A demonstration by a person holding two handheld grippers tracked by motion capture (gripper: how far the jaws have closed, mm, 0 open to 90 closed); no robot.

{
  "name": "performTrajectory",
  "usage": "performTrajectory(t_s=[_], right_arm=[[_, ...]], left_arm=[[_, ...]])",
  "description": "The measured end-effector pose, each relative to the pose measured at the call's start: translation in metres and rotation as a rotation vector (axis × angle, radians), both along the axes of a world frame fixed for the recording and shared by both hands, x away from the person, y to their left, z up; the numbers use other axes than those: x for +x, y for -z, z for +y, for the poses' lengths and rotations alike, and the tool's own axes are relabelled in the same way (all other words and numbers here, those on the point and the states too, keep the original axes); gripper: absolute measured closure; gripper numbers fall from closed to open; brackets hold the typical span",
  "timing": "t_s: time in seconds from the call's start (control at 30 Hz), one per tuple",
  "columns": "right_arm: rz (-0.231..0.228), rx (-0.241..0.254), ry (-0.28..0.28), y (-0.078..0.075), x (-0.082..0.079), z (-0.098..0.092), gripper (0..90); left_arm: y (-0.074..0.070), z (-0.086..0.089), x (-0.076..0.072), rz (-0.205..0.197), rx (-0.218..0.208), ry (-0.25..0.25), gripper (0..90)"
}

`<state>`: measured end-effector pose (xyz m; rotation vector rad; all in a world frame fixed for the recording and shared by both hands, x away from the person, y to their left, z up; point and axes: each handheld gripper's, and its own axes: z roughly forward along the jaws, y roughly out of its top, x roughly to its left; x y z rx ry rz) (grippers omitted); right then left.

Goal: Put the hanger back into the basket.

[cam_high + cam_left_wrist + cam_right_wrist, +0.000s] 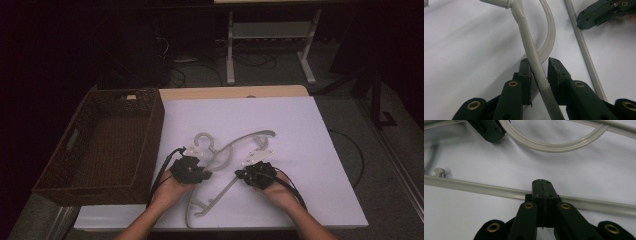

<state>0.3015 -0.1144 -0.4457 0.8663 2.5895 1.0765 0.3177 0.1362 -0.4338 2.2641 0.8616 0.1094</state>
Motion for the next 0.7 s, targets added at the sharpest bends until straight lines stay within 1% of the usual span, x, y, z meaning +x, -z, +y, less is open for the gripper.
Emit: performTrajectory(t_s=[0.27, 0.33, 0.37, 0.4, 0.57, 0.63, 0.7], right_arm=[[-0.012, 0.012, 0.004, -0.002, 0.0, 0.0, 89.4], [-0.01, 0.024, 0.006, -0.003, 0.0, 0.0, 89.3], [-0.013, 0.023, 0.004, -0.004, 0.0, -0.001, 88.8], [-0.014, 0.025, 0.007, -0.004, 0.0, -0.002, 88.0], [-0.025, 0.062, 0.009, -0.01, 0.0, -0.007, 84.1], [-0.03, 0.087, 0.011, -0.013, -0.001, -0.01, 82.0], [-0.033, 0.114, 0.016, -0.016, -0.002, -0.013, 77.7]], left_arm=[[-0.002, 0.002, 0.002, -0.004, -0.007, -0.047, 76.1], [-0.003, 0.003, 0.003, -0.01, -0.014, -0.063, 76.9], [-0.003, 0.004, 0.004, -0.013, -0.015, -0.069, 77.8], [-0.003, 0.004, 0.004, -0.017, -0.01, -0.068, 78.9], [-0.004, 0.005, 0.005, -0.021, -0.014, -0.075, 81.0], [-0.005, 0.006, 0.005, -0.023, -0.014, -0.08, 81.5], [-0.006, 0.007, 0.005, -0.032, -0.013, -0.083, 81.8]])
